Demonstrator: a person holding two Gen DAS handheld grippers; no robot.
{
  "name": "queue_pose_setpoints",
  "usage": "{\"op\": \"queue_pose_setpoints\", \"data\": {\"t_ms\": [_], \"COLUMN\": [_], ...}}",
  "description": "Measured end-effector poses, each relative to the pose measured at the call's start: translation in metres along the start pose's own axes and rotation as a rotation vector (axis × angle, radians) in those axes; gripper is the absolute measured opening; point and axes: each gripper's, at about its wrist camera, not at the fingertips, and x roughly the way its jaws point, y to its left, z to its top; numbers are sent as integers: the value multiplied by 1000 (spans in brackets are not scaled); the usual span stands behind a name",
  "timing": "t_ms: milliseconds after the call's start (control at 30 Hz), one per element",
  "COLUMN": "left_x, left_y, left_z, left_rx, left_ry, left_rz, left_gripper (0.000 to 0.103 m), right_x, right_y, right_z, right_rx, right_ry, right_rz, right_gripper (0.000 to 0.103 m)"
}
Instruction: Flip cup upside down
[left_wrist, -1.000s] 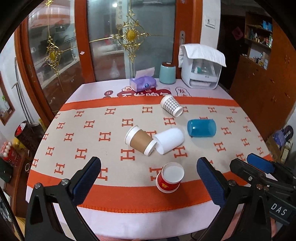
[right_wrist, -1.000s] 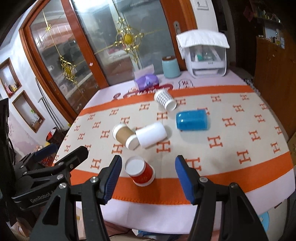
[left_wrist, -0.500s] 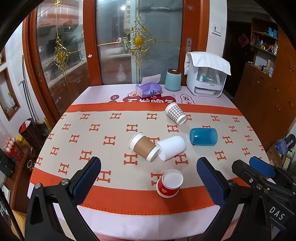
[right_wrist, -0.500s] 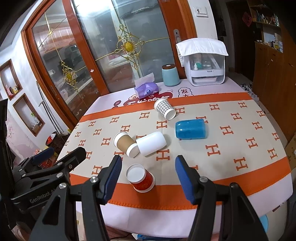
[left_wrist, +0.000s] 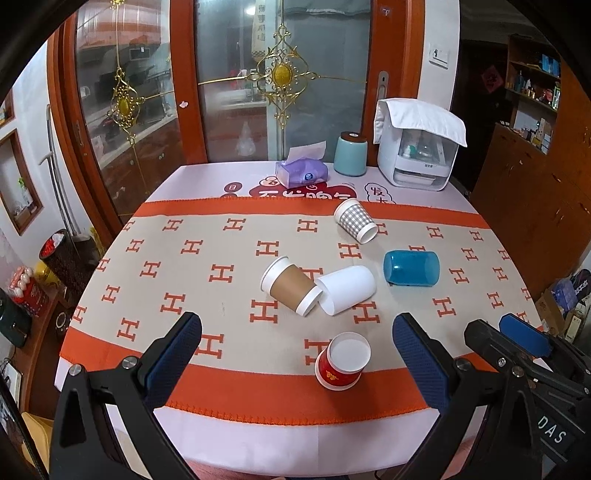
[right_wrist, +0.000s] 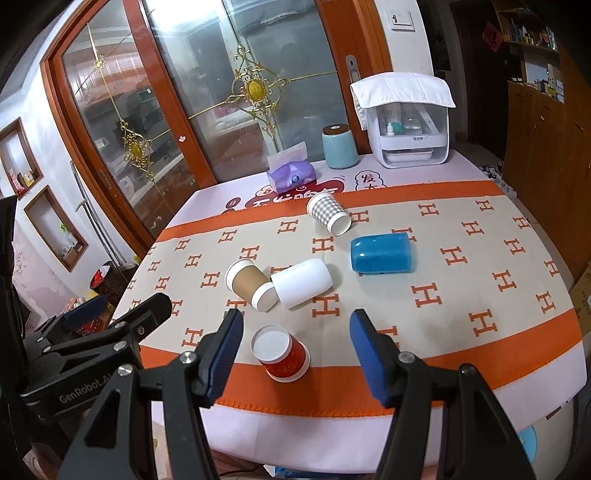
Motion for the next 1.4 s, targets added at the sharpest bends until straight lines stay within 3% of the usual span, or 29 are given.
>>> {"op": "queue_pose_setpoints", "data": {"t_ms": [1400], "left_x": [13], "left_y": [2], "left_z": [-5], "left_rx": [-2], "left_ry": [43], "left_rz": [1], "left_gripper": [102], "right_x": [6], "right_y": [-1], "right_z": [-5], "right_rx": [5], "right_ry": [12], "right_rz": [-3], "right_gripper": [60]}}
